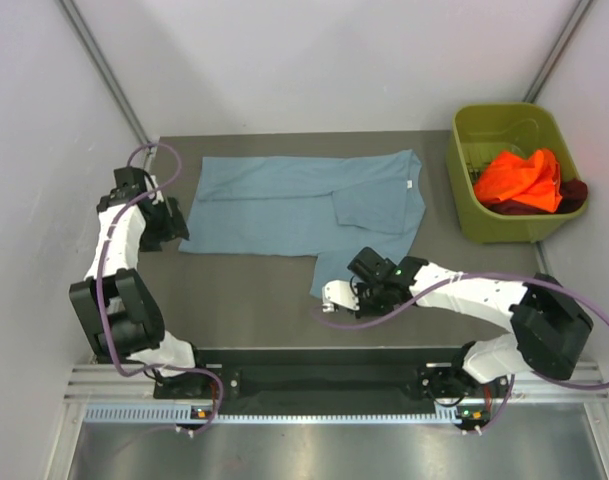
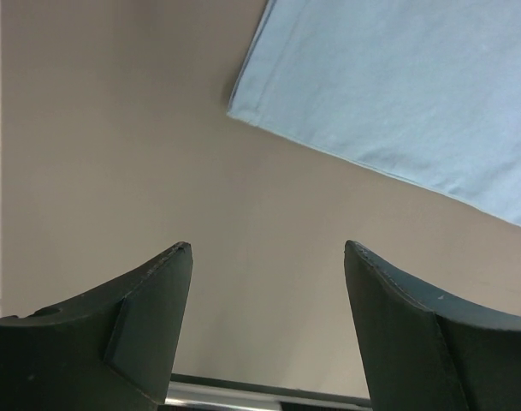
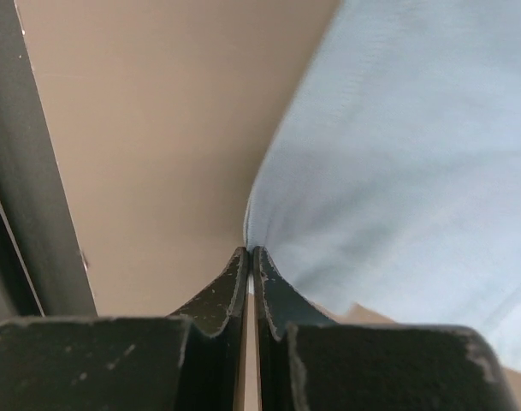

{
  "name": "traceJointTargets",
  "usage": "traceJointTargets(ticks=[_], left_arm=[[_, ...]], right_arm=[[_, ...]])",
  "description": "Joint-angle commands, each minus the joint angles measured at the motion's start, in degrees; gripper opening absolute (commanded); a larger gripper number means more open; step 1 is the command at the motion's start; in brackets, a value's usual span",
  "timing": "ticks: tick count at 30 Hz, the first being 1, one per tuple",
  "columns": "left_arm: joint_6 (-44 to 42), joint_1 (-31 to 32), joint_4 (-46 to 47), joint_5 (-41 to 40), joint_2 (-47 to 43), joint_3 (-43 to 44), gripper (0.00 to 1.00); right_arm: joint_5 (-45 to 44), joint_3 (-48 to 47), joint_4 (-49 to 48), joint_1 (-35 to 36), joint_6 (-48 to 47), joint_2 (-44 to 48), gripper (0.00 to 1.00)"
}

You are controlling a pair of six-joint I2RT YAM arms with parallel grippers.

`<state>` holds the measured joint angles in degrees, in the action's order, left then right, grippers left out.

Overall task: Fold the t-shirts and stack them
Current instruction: Fold the tshirt

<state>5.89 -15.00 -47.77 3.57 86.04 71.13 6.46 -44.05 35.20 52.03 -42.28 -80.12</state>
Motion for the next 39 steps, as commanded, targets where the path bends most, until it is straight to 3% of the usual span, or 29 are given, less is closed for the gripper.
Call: traceJointTargets(ticks=[1,10,22,36,39], left_arm=[[3.4,-3.4,-1.7,6.3,2.3,-0.2,0.76],[4.7,-6.6,-0.6,9.4,8.8,-1.3,0.74],[4.4,-10.3,-0.5,9.9,21.3,8.0,0.70],[2.8,-10.5,0.7,15.2,31.7,14.7,0.57],[2.5,-10.4,0.6,16.3,32.9,15.6,0.50]], right_arm=[[-2.1,-5.5,4.2,0.9,-0.1,4.3,0.00],[-2.8,-12.4,6.9,0.2,1.3,6.5,0.00],[-2.5,-13.3,5.1,-0.4,1.5,4.0,0.00],[-2.9,-13.5,4.9,-5.2,2.4,3.6,0.00],[-2.9,-14.3,4.8,-5.9,2.4,2.8,0.00]])
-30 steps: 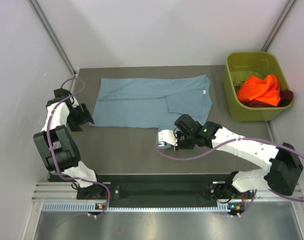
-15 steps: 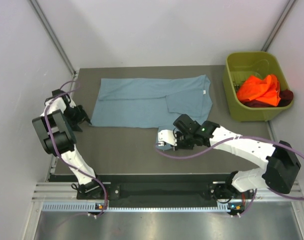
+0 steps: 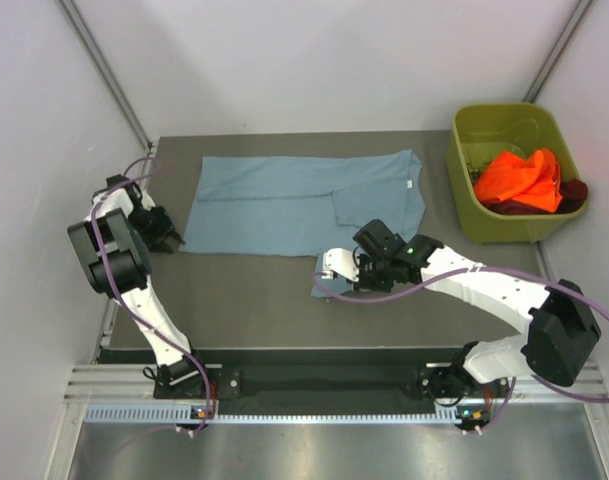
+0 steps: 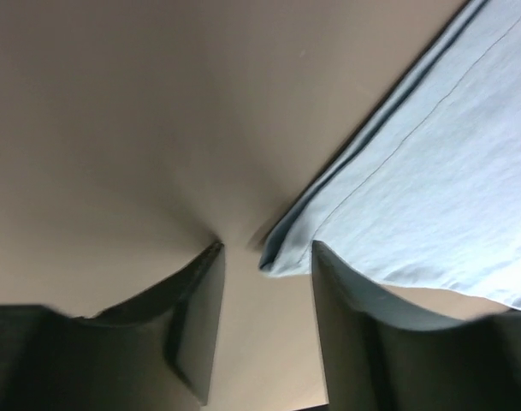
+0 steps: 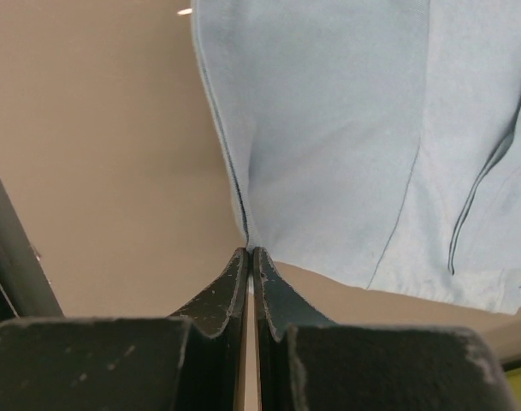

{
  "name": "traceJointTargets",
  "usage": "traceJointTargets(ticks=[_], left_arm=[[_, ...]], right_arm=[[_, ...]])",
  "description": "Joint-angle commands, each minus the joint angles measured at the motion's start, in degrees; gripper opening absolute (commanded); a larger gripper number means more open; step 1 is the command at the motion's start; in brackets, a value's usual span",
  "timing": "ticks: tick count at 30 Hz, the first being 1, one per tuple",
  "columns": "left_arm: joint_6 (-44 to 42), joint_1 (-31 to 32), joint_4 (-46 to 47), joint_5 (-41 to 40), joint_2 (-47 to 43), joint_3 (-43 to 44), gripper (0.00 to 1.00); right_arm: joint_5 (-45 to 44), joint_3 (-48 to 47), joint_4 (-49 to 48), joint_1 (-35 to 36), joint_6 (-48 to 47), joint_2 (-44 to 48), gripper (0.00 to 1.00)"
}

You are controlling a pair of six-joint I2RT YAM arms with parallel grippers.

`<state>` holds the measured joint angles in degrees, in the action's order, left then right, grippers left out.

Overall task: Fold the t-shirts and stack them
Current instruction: Fold the tshirt

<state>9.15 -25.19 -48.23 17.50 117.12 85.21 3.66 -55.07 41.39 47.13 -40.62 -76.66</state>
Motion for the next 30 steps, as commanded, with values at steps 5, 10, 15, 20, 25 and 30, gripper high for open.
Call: traceJointTargets(ticks=[5,10,15,20,25,30], left_arm=[[-1.1,-0.3,0.4,4.6,1.8,1.0,0.38],[-1.4,-0.3,-0.9,5.1,0.4,-0.8,0.36],[-1.8,-0.3,-1.9,6.3,-2.5,-3.3,0.09],[-1.9,-0.4,-2.7,7.4,-5.9,-5.5,0.00],[-2.6,-0.4,-3.9,9.5,-9.4,-6.3,0.00],[-3.3,-0.4,-6.3,12.9,-14.8,-6.6,0.00]], right_arm=[[-0.7,-4.0,-1.3,-1.2,0.5,-1.4,0.00],[-1.1,-4.3,-1.5,-2.0,0.6,-1.6,0.00],[-1.7,-4.2,-1.8,-3.2,0.5,-0.9,0.00],[-2.5,-4.7,-1.5,-5.6,1.2,0.6,0.00],[-3.0,-7.0,1.2,-8.5,1.3,3.4,0.00],[-3.5,-9.3,2.8,-10.6,0.7,5.6,0.00]])
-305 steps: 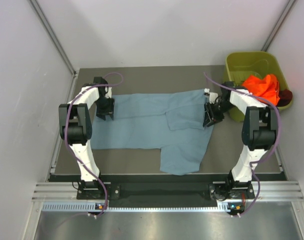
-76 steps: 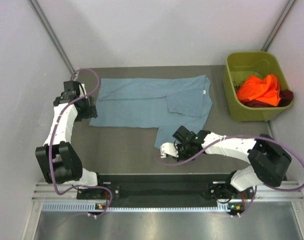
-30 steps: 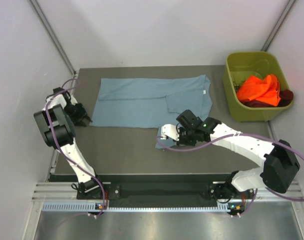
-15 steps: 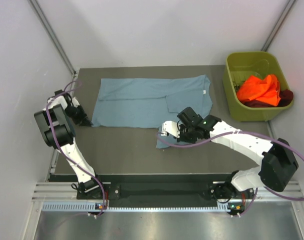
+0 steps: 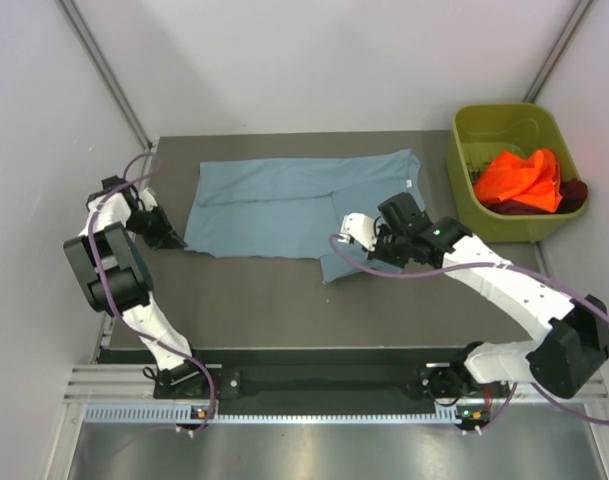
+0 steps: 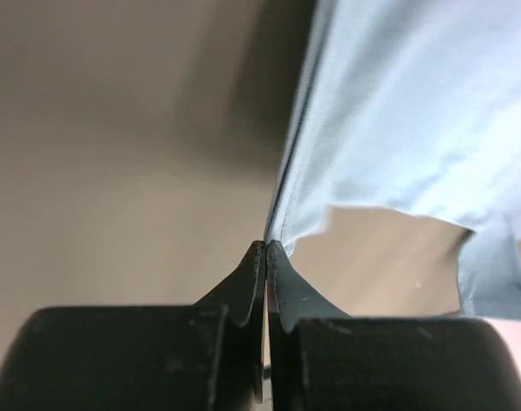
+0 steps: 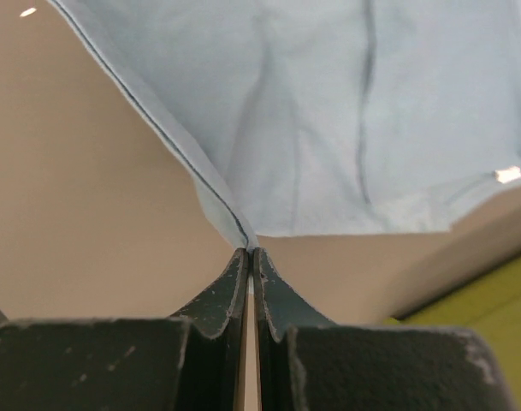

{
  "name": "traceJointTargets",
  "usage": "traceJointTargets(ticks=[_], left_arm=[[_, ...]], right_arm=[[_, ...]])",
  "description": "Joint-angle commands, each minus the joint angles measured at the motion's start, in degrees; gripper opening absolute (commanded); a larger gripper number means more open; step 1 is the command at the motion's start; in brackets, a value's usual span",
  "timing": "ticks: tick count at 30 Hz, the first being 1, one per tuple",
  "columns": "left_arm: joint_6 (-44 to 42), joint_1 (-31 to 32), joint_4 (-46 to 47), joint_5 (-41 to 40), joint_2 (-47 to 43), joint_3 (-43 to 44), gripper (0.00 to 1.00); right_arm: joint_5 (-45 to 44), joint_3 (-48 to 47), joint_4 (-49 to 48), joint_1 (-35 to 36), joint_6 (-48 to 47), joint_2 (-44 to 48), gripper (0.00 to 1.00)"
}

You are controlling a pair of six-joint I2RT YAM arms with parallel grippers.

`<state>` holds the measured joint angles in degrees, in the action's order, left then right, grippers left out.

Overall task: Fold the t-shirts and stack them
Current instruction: Fold the tshirt

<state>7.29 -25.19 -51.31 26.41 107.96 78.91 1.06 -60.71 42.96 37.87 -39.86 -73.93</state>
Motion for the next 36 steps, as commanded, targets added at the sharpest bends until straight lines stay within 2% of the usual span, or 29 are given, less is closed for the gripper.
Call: traceJointTargets(ticks=[1,6,15,20,29,36], left_arm=[[-1.7,-0.4,-3.6,4.7,-6.5,-0.3,0.00],[-4.2,-0.4,-7.5,6.6,-9.9,1.8,0.00],[-6.8,-0.4,-10.7,3.5,-5.9,12.1,0.00],[-6.8,0.5,-10.7,3.0,0.4,17.1,0.00],[-10.1,6.0,-11.5,1.9,11.6,27.0,0.00],[-11.6,8.5,-10.5,0.3,19.6,38.3,0.00]], right_arm=[[-0.8,-4.0,1.2,-1.7,-0.3,3.9,0.00],[-4.0,-7.1,-1.1,-3.5,-1.9,4.2,0.00],[-5.4,-14.6,-7.9,-6.7,0.6,-3.7,0.00],[-5.4,-20.6,-10.3,-9.3,3.1,-9.4,0.00],[-5.4,-34.3,-12.8,-12.9,4.4,-22.3,0.00],[-5.5,-44.8,-13.7,-16.7,4.9,-32.0,0.00]])
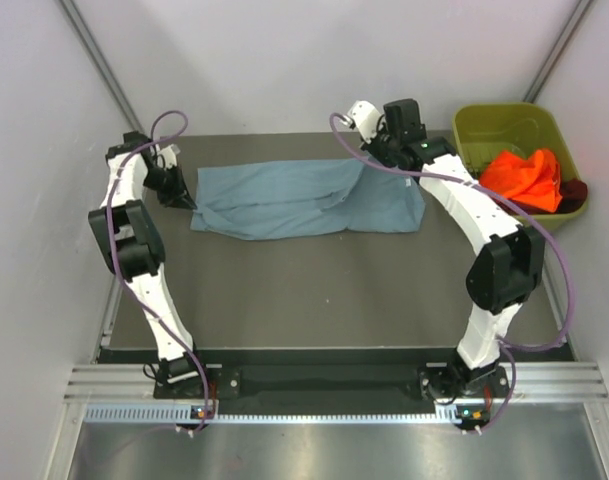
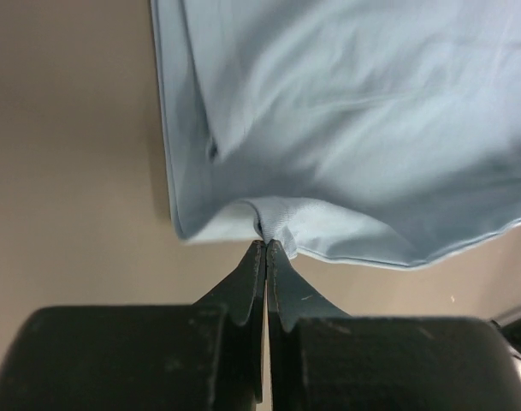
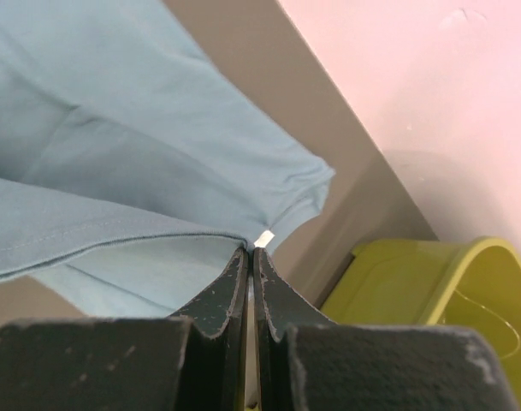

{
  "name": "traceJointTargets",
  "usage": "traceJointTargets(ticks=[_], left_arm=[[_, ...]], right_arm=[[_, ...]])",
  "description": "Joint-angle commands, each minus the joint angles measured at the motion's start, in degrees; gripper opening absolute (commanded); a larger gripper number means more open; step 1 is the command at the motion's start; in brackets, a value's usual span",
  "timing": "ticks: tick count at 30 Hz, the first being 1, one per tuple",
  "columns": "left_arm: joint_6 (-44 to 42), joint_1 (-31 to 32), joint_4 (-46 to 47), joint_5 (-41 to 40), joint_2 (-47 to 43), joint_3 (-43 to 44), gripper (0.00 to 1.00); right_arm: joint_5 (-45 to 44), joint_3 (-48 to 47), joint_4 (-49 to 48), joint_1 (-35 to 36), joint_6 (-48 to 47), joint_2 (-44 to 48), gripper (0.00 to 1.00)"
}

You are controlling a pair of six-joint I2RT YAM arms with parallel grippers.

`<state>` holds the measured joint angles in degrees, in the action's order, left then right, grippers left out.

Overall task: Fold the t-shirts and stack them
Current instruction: Fold the tshirt

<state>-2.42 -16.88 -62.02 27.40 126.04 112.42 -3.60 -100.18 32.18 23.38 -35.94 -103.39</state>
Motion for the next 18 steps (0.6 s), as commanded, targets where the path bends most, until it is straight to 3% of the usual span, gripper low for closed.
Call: traceJointTargets(ticks=[1,18], left_arm=[[-1.7,0.2,0.5,-0.9,2.2,5.9,0.00],[-1.3,0.8,5.0,-3.6,9.2,16.8,0.00]], right_arm=[[-1.0,-7.2,-2.9,-2.6,1.1,-3.6,0.00],[-1.5,-18.9,-3.3,-6.0,1.7,-16.7,0.00]])
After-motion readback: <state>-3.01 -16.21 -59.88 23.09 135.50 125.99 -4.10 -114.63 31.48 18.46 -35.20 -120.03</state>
